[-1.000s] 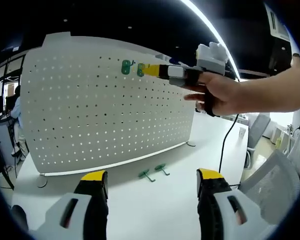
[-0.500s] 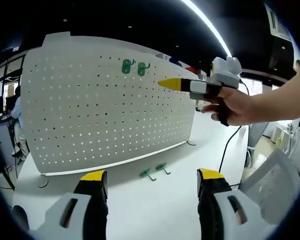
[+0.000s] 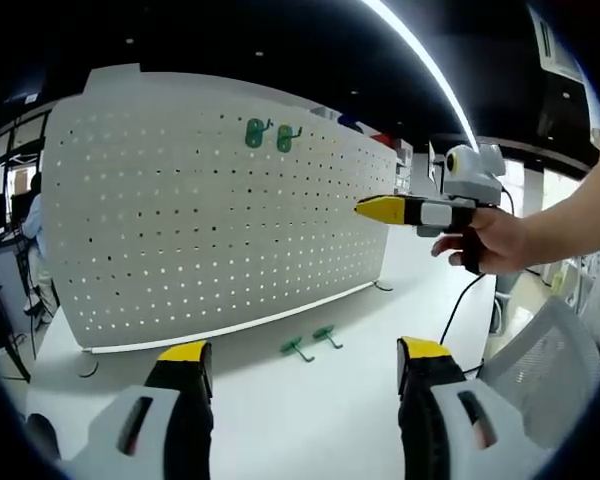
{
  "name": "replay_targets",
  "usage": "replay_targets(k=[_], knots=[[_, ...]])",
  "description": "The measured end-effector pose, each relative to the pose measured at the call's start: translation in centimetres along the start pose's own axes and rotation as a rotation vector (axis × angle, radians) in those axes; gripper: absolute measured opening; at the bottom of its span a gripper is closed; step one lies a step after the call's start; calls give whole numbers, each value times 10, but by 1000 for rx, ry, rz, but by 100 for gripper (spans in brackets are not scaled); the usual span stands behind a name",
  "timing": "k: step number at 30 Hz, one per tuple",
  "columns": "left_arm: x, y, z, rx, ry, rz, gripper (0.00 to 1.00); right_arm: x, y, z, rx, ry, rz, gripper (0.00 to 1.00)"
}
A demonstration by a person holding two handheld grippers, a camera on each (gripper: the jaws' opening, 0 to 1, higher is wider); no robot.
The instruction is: Insert the hook assembly into the mounting plate slot until the hook locks in place.
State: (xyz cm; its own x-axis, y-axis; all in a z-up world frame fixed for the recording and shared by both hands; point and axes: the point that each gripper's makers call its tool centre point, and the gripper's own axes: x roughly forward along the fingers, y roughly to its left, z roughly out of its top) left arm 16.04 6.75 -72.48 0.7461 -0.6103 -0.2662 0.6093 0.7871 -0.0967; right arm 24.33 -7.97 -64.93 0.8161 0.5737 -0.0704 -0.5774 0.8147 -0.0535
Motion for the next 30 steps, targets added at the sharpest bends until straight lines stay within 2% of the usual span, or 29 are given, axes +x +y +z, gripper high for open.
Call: replay_targets(k=[30], knots=[[0, 2, 1, 14, 11, -8, 79, -50, -8, -51, 44, 104, -22, 58]])
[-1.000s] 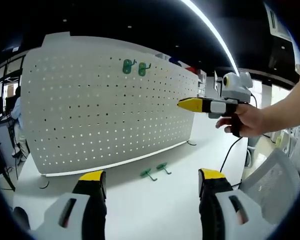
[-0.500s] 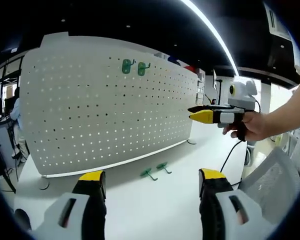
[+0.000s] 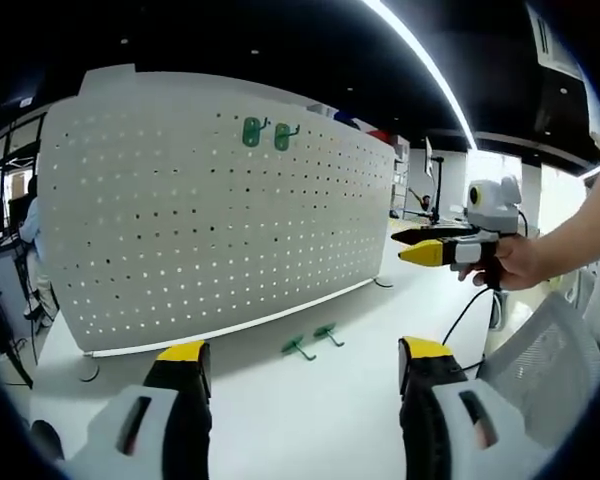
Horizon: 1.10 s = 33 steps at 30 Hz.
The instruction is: Insert the hook assembly into the mounting plate slot until the hook locks in place.
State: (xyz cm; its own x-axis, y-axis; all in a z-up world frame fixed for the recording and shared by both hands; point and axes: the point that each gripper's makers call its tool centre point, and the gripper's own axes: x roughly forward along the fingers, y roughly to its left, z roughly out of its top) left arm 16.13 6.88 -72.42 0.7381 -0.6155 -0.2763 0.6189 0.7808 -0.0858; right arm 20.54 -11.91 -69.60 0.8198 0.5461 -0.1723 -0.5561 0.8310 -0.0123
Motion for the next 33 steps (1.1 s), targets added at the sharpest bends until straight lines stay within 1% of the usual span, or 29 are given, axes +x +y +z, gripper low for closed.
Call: replay_targets(k=[13, 28, 33], knots=[[-3, 1, -5, -7, 14, -6, 79, -18, -1, -21, 29, 53, -5, 60], [-7, 8, -14, -13, 40, -1, 80, -30, -1, -43, 42, 117, 0, 61], [-10, 10, -17, -16, 51, 2, 80, -35, -2, -48, 51, 128, 0, 61]])
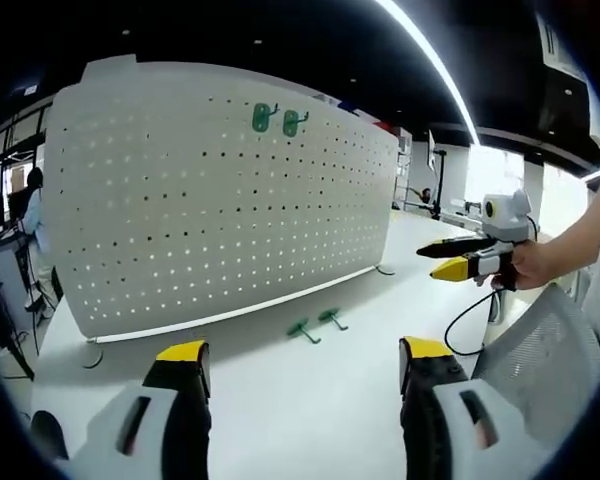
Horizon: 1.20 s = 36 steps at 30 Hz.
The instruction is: Insert the hook assembly into the mounting plate slot until the hook locks in place.
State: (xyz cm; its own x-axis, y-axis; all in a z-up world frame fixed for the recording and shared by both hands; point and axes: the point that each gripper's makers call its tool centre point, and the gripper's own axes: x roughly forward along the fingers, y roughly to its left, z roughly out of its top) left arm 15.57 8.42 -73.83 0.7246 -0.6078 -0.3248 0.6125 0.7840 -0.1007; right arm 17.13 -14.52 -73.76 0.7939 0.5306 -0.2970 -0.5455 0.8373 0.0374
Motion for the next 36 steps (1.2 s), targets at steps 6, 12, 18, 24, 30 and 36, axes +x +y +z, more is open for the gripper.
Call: replay_targets(k=[6, 12, 18, 24, 30, 36], knots=[[-2, 2, -4, -2, 15, -1, 80, -6, 1, -8, 3, 18, 3, 61], [-3, 2, -8, -4, 27, -4, 79, -10, 1, -12, 8, 30, 4, 61], [-3, 2, -9, -7, 31, -7, 79, -12, -1, -14, 12, 42, 0, 62], [-2, 0, -8, -4, 33, -12, 79, -11, -2, -17, 16, 49, -1, 62], [5, -1, -5, 4, 36, -24, 79, -11, 1, -17, 16, 54, 8, 62], [17, -5, 0, 38, 53, -58, 78, -10, 4, -19, 16, 61, 20, 62]])
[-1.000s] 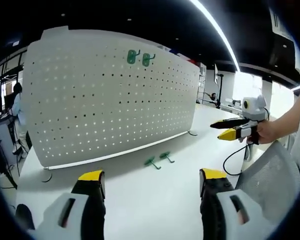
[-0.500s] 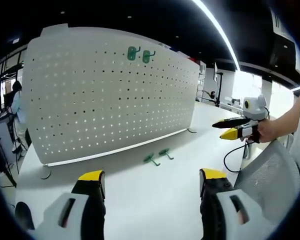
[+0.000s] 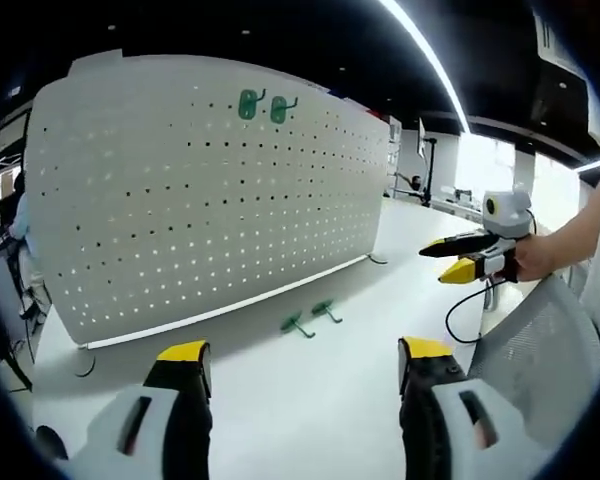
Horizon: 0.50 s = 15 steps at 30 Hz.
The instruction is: Insert the hook assembly into the mounting plate slot until the hook locks in place.
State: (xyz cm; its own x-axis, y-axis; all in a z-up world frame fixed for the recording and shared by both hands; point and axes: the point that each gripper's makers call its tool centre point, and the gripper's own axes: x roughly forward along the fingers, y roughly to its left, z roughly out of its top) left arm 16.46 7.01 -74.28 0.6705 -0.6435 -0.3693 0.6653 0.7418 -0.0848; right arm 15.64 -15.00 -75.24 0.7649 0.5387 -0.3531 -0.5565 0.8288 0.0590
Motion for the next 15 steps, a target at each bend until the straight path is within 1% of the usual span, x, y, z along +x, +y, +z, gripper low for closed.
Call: replay_targets(k=[7, 11, 13, 15], knots=[[18, -3, 8, 48, 21, -55, 78, 1, 2, 0, -1, 1, 8, 62], [28, -5, 6, 98, 57, -93, 78, 1, 4, 1, 17, -2, 15, 62], [34, -7, 3, 121, 86, -123, 78, 1, 6, 2, 20, 0, 20, 62], [38, -8, 0, 171, 116, -152, 78, 1, 8, 3, 15, -1, 27, 62]])
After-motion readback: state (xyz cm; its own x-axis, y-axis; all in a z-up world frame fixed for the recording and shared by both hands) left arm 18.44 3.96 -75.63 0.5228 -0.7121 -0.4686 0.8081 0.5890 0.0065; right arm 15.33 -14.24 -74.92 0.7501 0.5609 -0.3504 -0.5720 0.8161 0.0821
